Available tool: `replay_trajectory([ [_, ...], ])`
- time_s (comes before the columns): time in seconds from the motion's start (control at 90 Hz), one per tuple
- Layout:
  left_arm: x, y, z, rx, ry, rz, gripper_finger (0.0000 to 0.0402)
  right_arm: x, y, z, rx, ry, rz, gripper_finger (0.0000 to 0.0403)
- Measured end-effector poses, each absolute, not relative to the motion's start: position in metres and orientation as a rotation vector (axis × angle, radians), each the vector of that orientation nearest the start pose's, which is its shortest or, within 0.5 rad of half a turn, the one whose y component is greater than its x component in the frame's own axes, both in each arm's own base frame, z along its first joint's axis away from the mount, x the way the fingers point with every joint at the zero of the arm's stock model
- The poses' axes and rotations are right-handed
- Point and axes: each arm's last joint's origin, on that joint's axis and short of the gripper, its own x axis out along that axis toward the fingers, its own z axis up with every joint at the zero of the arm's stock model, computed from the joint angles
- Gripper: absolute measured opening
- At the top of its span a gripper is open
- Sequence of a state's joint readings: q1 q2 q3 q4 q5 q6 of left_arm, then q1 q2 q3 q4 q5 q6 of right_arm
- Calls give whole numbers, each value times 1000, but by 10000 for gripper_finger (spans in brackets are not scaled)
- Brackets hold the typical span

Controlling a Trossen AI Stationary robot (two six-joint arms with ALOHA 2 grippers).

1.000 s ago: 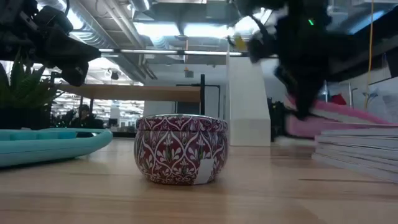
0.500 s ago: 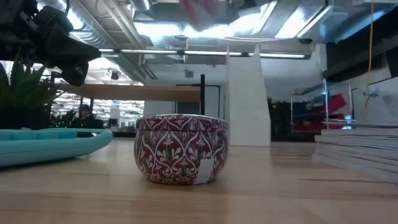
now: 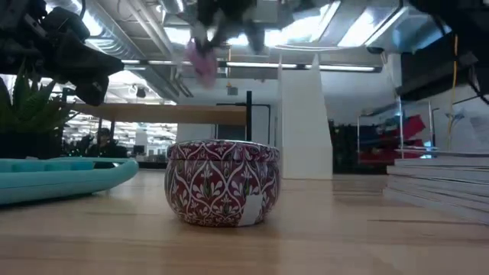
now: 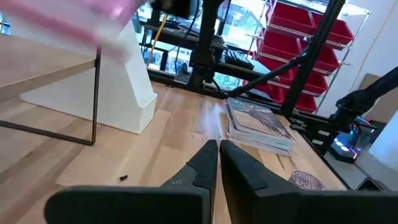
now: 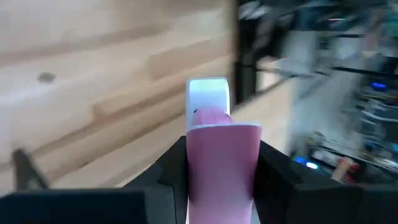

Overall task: Stock shelves
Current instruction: Put the pink stapler on the shelf

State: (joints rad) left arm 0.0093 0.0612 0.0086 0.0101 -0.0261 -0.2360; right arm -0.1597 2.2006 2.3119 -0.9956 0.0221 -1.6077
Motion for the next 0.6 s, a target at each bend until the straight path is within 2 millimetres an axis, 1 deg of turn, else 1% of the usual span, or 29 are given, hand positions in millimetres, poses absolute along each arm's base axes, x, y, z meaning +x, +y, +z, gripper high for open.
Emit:
replay_trajectory([
  [0.056, 101, 2, 163, -236, 39, 40, 4, 465, -85, 323, -1417, 857, 595, 103],
  [0.133, 101, 2, 163, -236, 39, 40, 4, 461, -92, 322, -1416, 913, 585, 103],
  [0.356, 101, 2, 163, -236, 39, 40, 4, 451, -90, 317, -1414, 1061, 632, 103],
  [0.6, 101, 2, 163, -236, 39, 40, 4, 452, -98, 320, -1454, 1108, 547, 107],
])
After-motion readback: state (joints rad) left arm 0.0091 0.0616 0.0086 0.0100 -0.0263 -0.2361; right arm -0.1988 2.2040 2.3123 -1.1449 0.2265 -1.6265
